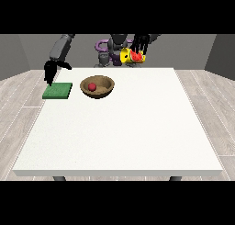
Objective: Pick the cup and pour the ball into the bowl, then pick the bowl and place it on the pad
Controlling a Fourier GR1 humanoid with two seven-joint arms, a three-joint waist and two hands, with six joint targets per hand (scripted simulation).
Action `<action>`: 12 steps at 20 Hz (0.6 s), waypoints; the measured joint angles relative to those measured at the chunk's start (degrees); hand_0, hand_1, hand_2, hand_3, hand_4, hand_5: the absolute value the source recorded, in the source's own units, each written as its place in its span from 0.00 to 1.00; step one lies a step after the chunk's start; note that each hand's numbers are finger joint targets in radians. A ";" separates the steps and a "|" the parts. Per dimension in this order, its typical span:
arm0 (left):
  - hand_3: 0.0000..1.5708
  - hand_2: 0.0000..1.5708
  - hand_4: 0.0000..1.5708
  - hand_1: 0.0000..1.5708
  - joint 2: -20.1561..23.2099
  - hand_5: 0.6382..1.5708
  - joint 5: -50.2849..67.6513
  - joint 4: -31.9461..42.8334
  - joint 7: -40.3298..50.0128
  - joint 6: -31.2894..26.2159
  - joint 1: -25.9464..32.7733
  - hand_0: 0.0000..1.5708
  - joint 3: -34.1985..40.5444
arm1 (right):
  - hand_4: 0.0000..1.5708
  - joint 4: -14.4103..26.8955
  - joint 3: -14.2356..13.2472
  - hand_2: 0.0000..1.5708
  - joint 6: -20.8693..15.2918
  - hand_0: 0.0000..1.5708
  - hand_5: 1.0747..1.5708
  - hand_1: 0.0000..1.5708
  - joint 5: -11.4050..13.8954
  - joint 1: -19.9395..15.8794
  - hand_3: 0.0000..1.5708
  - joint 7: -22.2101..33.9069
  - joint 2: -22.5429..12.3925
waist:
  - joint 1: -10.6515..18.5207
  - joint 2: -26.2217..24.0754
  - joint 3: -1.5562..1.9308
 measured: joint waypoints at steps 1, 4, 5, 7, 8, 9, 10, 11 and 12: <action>0.97 1.00 0.63 0.82 0.01 0.99 2.86 -0.51 -1.36 0.69 0.63 0.82 1.90 | 0.15 -0.26 0.08 0.00 -0.53 0.00 0.98 0.00 0.04 -0.11 0.00 -0.28 0.55 | 0.27 1.13 -0.03; 0.68 0.79 0.51 0.75 -1.28 0.95 12.61 -2.23 -5.36 1.79 2.69 0.75 7.56 | 0.17 -0.84 -0.48 0.00 -0.99 0.00 0.99 0.00 -0.78 -0.91 0.00 -0.24 1.06 | 0.96 4.06 -0.06; 0.58 0.69 0.52 0.69 -1.82 0.98 15.66 -2.50 -6.99 2.17 3.37 0.69 9.13 | 0.19 -1.22 -0.44 0.00 -1.05 0.00 1.00 0.00 -1.03 -1.40 0.00 -0.09 1.58 | 0.97 5.03 -0.07; 0.06 0.45 0.55 0.50 -2.34 0.96 21.37 -2.74 -10.06 2.50 4.26 0.50 12.02 | 0.24 -1.89 -0.37 0.00 -0.97 0.00 1.00 0.00 -1.47 -2.37 0.00 0.18 2.26 | 0.50 7.33 -0.05; 0.00 0.00 0.53 0.33 -2.65 0.97 24.64 -3.04 -11.38 2.63 4.44 0.33 13.44 | 0.25 -2.24 -0.28 0.00 -0.77 0.00 1.00 0.00 -1.65 -2.81 0.00 0.18 2.59 | 0.07 8.50 -0.06; 0.00 0.00 0.53 0.18 -2.92 0.99 28.21 -3.31 -12.72 2.49 4.74 0.18 14.72 | 0.25 -2.56 -0.15 0.00 -0.98 0.00 1.00 0.00 -1.78 -3.33 0.00 0.53 3.05 | -0.14 9.24 -0.07; 0.00 0.00 0.51 0.00 -3.11 0.98 31.10 -3.34 -14.18 2.48 4.80 0.00 15.86 | 0.26 -3.01 0.15 0.00 -1.36 0.00 1.00 0.00 -1.79 -3.96 0.00 0.54 3.92 | -0.43 10.28 -0.06; 0.00 0.00 0.25 0.00 -3.26 0.98 33.83 -3.10 -15.72 2.76 5.22 0.00 17.00 | 0.27 -3.60 0.69 0.00 -1.56 0.00 0.99 0.00 -1.60 -4.31 0.00 0.57 4.70 | -1.07 10.98 -0.05; 0.00 0.00 0.00 0.00 -3.39 0.97 36.79 -2.90 -17.14 2.82 6.39 0.00 17.48 | 0.24 -3.96 1.11 0.00 -1.73 0.00 0.99 0.00 -1.52 -4.57 0.00 1.19 5.22 | -1.62 11.09 -0.04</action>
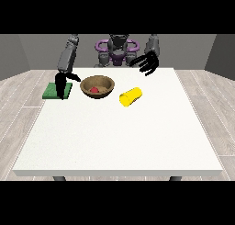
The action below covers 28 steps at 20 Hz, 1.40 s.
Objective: Pick the cup and pour the ball into the bowl, then pick the bowl and place it on the pad
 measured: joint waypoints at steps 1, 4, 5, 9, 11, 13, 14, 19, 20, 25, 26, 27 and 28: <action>0.00 0.00 0.00 0.00 -0.08 0.96 2.35 0.31 -1.45 0.72 0.66 0.00 0.53 | 0.21 -0.54 0.66 0.00 0.25 0.00 0.98 0.00 0.25 -0.36 0.00 0.09 0.51 | -0.98 0.71 0.02; 0.00 0.00 0.00 0.00 -0.06 0.95 7.90 3.12 -5.81 -0.26 2.46 0.00 3.58 | 0.12 -2.05 2.47 0.00 -0.66 0.00 0.95 0.00 0.96 -0.75 0.00 2.27 2.14 | -3.25 0.17 0.09; 0.00 0.00 0.00 0.00 -0.16 0.94 9.20 3.86 -7.54 -0.87 3.80 0.00 4.06 | 0.07 -2.37 3.07 0.00 -1.32 0.00 0.94 0.00 1.33 -0.20 0.00 2.34 3.08 | -3.58 -0.47 0.09; 0.00 0.00 0.00 0.00 0.19 0.96 12.46 7.12 -11.23 -2.37 6.94 0.00 5.92 | 0.00 -3.01 5.15 0.00 -2.29 0.00 0.95 0.00 2.05 0.39 0.00 4.33 5.18 | -5.49 -3.65 0.17; 0.00 0.00 0.00 0.00 0.00 0.96 13.38 7.81 -10.91 -3.21 6.95 0.00 6.20 | 0.05 -2.67 6.10 0.00 -3.18 0.00 0.94 0.00 2.60 0.84 0.00 4.25 6.72 | -5.95 -4.74 0.19; 0.00 0.00 0.00 0.00 -0.08 0.97 13.80 8.19 -11.67 -2.96 6.93 0.00 6.56 | 0.12 -2.05 6.73 0.00 -3.59 0.00 0.96 0.00 3.07 1.43 0.00 3.11 7.78 | -6.28 -4.67 0.21; 0.00 0.00 0.00 0.00 -0.12 0.97 13.98 8.08 -11.14 -3.08 6.52 0.00 6.59 | 0.13 -1.34 6.69 0.00 -3.55 0.00 0.95 0.00 2.97 1.31 0.00 2.75 7.97 | -6.22 -4.69 0.23; 0.00 0.00 0.00 0.00 -0.12 0.98 13.85 3.98 -9.33 -4.29 5.44 0.00 4.41 | 0.13 2.62 4.97 0.00 -2.50 0.00 0.94 0.00 2.02 1.08 0.00 -0.94 6.91 | -3.15 -2.80 -0.28; 0.00 0.00 0.00 0.00 0.46 0.98 14.07 2.95 -9.05 -5.09 5.20 0.00 4.38 | 0.09 2.65 4.65 0.00 -1.56 0.00 0.92 0.00 1.67 1.66 0.00 -2.27 6.66 | -2.58 -2.47 -0.61; 0.00 0.00 0.00 0.00 0.49 0.99 13.75 0.31 -6.57 -5.92 3.58 0.00 3.44 | 0.13 2.11 4.23 0.00 -1.97 0.00 0.91 0.00 1.75 2.88 0.00 -4.70 6.62 | -1.39 -1.77 -1.68; 0.00 0.00 0.00 0.00 0.40 0.99 13.74 0.23 -6.40 -6.07 3.79 0.00 3.27 | 0.14 2.18 4.17 0.00 -2.77 0.00 0.92 0.00 1.82 2.84 0.00 -4.65 7.06 | -1.08 -1.88 -1.64; 0.00 0.00 0.00 0.00 0.57 0.99 13.80 -0.17 -5.96 -6.53 3.82 0.00 3.13 | 0.15 2.67 3.96 0.00 -3.09 0.00 0.92 0.00 1.57 2.89 0.00 -4.71 7.68 | -0.55 -1.87 -1.41; 0.00 0.00 0.00 0.00 0.59 0.99 13.91 -0.55 -5.88 -6.76 3.96 0.00 3.04 | 0.16 2.94 3.68 0.00 -3.35 0.00 0.92 0.00 1.20 2.85 0.00 -4.95 8.24 | -0.13 -1.86 -1.22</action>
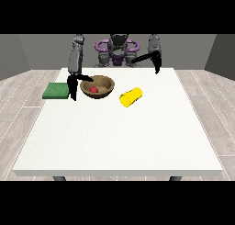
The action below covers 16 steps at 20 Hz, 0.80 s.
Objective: Pick the cup and pour the ball into the bowl, then pick the bowl and place it on the pad
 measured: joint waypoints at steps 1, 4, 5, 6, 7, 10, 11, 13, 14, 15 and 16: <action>0.00 0.00 0.00 0.00 -0.04 0.99 -0.02 0.41 -0.10 0.14 0.12 0.00 0.11 | 0.15 -0.18 0.15 0.00 -0.54 0.00 0.92 0.00 -0.11 -0.55 0.00 0.56 0.67 | -0.23 -0.24 0.12; 0.00 0.00 0.00 0.00 0.61 0.99 0.64 1.53 -0.42 -0.42 0.66 0.00 1.02 | 0.23 -0.26 0.51 0.00 -2.69 0.00 0.95 0.00 -0.40 -2.02 0.00 2.55 2.55 | -0.64 -1.33 0.48; 0.00 0.00 0.00 0.00 0.90 0.99 0.95 1.81 -0.71 -0.81 1.35 0.00 1.26 | 0.22 -0.06 0.56 0.00 -3.09 0.00 0.95 0.00 -0.65 -2.63 0.00 3.70 2.96 | -0.61 -1.88 0.68; 0.00 0.00 0.00 0.00 1.38 0.99 1.56 2.27 -0.93 -1.40 2.05 0.00 1.84 | 0.24 0.04 0.81 0.00 -3.56 0.00 0.96 0.00 -0.76 -3.10 0.00 5.14 3.35 | -0.88 -2.79 0.85; 0.00 0.00 0.00 0.00 1.81 0.99 1.91 2.61 -1.12 -1.77 2.21 0.00 2.29 | 0.24 0.12 1.11 0.00 -4.26 0.00 0.96 0.00 -0.78 -3.62 0.00 5.74 4.11 | -1.23 -3.14 0.98; 0.00 0.00 0.00 0.00 2.13 0.99 2.15 2.62 -0.75 -1.83 2.55 0.00 2.73 | 0.23 1.16 1.81 0.00 -5.06 0.00 0.95 0.00 -0.80 -4.28 0.00 6.20 5.67 | -1.83 -3.55 1.24; 0.00 0.00 0.00 0.00 1.96 0.99 2.00 1.49 -0.02 -2.18 2.43 0.00 2.11 | 0.24 2.01 1.33 0.00 -5.43 0.00 0.96 0.00 -1.07 -4.84 0.00 5.89 5.38 | -1.03 -3.24 1.30; 0.00 0.00 0.00 0.00 1.71 1.00 1.88 0.00 -0.01 -2.60 3.39 0.00 1.27 | 0.42 3.03 0.74 1.00 -6.38 1.00 1.00 1.00 -1.24 -4.35 0.52 5.60 4.86 | 0.04 -3.31 0.96; 0.00 0.00 0.00 0.00 1.94 1.00 1.99 -0.13 -0.21 -2.69 3.16 0.00 1.46 | 0.61 3.06 1.21 1.00 -7.59 1.00 0.97 1.00 -0.29 -4.03 1.00 5.66 4.13 | 0.12 -3.13 0.69; 0.00 0.00 0.00 0.00 2.39 1.00 2.30 -0.15 -0.23 -3.16 3.09 0.00 1.75 | 0.67 3.17 1.68 1.00 -8.83 1.00 0.96 1.00 0.64 -3.81 1.00 5.78 3.53 | 0.36 -3.20 0.50; 0.00 0.00 0.00 0.00 2.64 1.00 2.41 -0.31 -0.20 -3.36 2.69 0.00 1.89 | 0.67 3.19 2.06 1.00 -9.87 1.00 0.96 1.00 1.39 -3.73 1.00 5.82 2.98 | 0.60 -2.90 0.29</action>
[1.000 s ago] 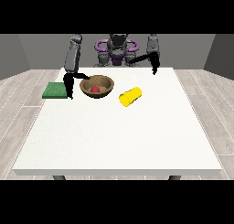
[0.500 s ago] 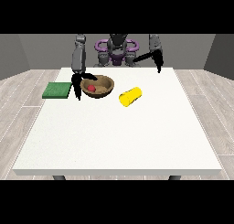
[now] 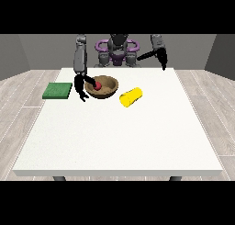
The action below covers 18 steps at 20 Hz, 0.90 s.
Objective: Pick the cup and pour the ball into the bowl, then pick the bowl and place it on the pad
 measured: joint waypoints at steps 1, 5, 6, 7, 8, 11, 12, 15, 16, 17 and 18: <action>0.00 0.00 0.00 0.00 -0.26 1.00 -0.12 -0.23 -0.10 0.10 -0.24 0.00 -0.26 | 0.67 0.05 0.18 1.00 -1.35 1.00 0.96 1.00 0.59 -0.08 1.00 0.32 -0.47 | 0.24 0.26 -0.17; 0.00 0.00 0.00 0.00 0.73 1.00 1.24 -0.03 0.65 -1.39 -0.35 0.00 0.84 | 0.65 0.76 1.42 1.00 -5.38 1.00 0.97 1.00 2.58 -0.41 1.00 3.70 -1.30 | 0.79 -1.13 -0.10; 0.00 0.00 0.00 0.00 1.30 1.00 1.87 0.44 0.37 -1.89 -0.14 0.00 1.57 | 0.65 0.91 1.82 1.00 -6.09 1.00 0.97 1.00 2.98 -0.89 1.00 5.35 -1.50 | 0.56 -1.45 0.07; 0.00 0.00 0.00 0.00 1.35 1.00 2.17 0.85 -0.10 -1.93 0.28 0.00 1.91 | 0.65 1.15 2.13 1.00 -6.77 1.00 0.97 1.00 3.28 -1.59 1.00 7.33 -1.77 | 0.30 -1.66 0.28; 0.00 0.00 0.00 0.00 1.33 1.00 2.24 1.41 -0.41 -1.73 1.07 0.00 2.17 | 0.65 1.35 2.63 1.00 -7.41 1.00 0.97 1.00 3.66 -1.93 1.00 9.42 -1.73 | -0.27 -2.53 0.46; 0.00 0.00 0.00 0.00 1.63 1.00 2.50 2.21 -0.44 -1.28 2.13 0.00 3.03 | 0.66 1.40 4.13 1.00 -8.91 1.00 0.97 1.00 4.88 -2.91 1.00 13.54 -1.49 | -1.77 -4.12 0.83; 0.00 0.00 0.00 0.00 2.16 1.00 2.76 3.07 -1.09 -1.20 2.57 0.00 3.80 | 0.66 1.05 4.72 1.00 -8.91 1.00 0.98 1.00 5.18 -3.48 1.00 15.58 -1.55 | -2.57 -4.72 0.91; 0.00 0.00 0.00 0.00 2.71 1.00 3.16 5.05 -1.95 -0.72 3.66 0.00 5.05 | 0.67 -0.36 5.04 1.00 -7.85 1.00 0.96 1.00 4.54 -5.10 1.00 20.83 -2.04 | -4.74 -6.40 1.03; 0.00 0.00 0.00 0.00 3.56 1.00 3.67 5.93 -2.43 -1.03 3.62 0.00 5.98 | 0.67 -0.92 4.97 1.00 -7.14 1.00 0.96 1.00 4.14 -5.95 1.00 22.63 -2.57 | -5.50 -6.47 1.06; 0.00 0.00 0.00 0.00 3.85 1.00 3.76 6.85 -3.37 -0.79 4.45 0.00 6.52 | 0.68 -1.53 5.05 1.00 -6.55 1.00 0.96 1.00 3.88 -6.33 1.00 24.41 -3.01 | -6.29 -7.08 1.07; 0.00 0.00 0.00 0.00 4.40 1.00 3.94 7.32 -3.44 -0.56 3.95 0.00 7.17 | 0.68 -2.12 5.04 1.00 -6.21 1.00 0.98 1.00 3.74 -6.73 1.00 25.45 -3.58 | -6.91 -7.13 1.08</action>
